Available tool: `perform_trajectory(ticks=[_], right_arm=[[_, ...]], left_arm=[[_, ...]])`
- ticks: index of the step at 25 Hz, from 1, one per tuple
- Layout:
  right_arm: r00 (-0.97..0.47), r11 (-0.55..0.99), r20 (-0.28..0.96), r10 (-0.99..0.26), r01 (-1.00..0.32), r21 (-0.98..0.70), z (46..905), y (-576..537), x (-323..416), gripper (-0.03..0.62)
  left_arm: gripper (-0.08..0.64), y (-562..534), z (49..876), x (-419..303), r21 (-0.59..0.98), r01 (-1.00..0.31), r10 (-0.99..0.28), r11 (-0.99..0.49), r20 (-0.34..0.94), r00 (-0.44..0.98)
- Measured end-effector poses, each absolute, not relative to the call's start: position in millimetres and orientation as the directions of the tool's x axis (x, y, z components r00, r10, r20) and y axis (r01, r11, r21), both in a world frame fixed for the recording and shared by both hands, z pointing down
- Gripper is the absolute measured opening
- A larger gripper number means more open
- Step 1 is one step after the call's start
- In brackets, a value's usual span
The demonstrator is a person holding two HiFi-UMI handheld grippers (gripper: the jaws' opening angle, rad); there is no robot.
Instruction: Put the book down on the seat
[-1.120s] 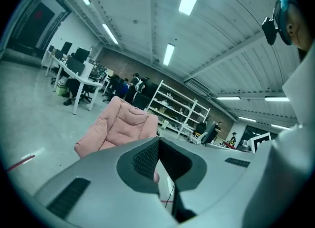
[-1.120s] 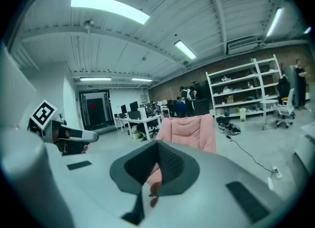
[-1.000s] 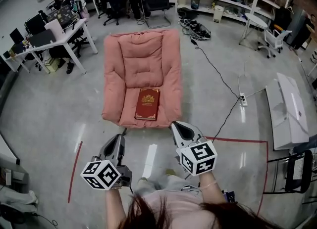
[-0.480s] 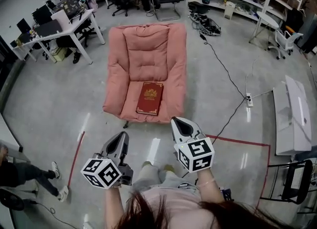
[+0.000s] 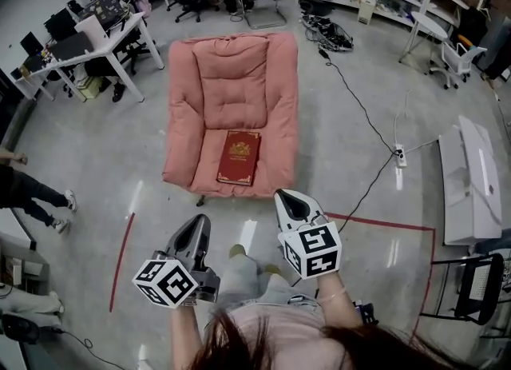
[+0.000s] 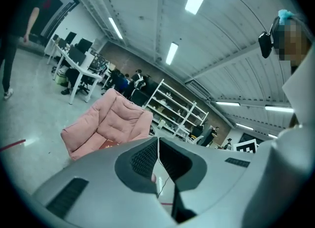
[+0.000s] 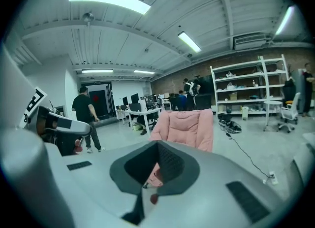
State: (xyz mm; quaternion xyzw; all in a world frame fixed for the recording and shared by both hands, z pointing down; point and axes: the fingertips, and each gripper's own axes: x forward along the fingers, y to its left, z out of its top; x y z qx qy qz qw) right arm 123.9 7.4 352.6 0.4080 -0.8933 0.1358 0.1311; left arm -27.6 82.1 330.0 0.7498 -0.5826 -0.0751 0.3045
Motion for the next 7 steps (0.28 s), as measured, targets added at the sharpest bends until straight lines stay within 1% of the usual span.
perform_trajectory(ticks=[4, 7], right_arm=[[-0.615, 0.615, 0.35, -0.707, -0.778, -0.124, 356, -6, 122, 0.015], [-0.611, 0.607, 0.337, -0.716, -0.784, -0.131, 355, -19, 116, 0.015]], left_arm=[[-0.002, 69, 335, -32, 0.521, -0.837, -0.908, -0.169, 0.248, 0.338], [-0.002, 57, 338, -39, 0.545, -0.822, -0.895, -0.169, 0.264, 0.359]])
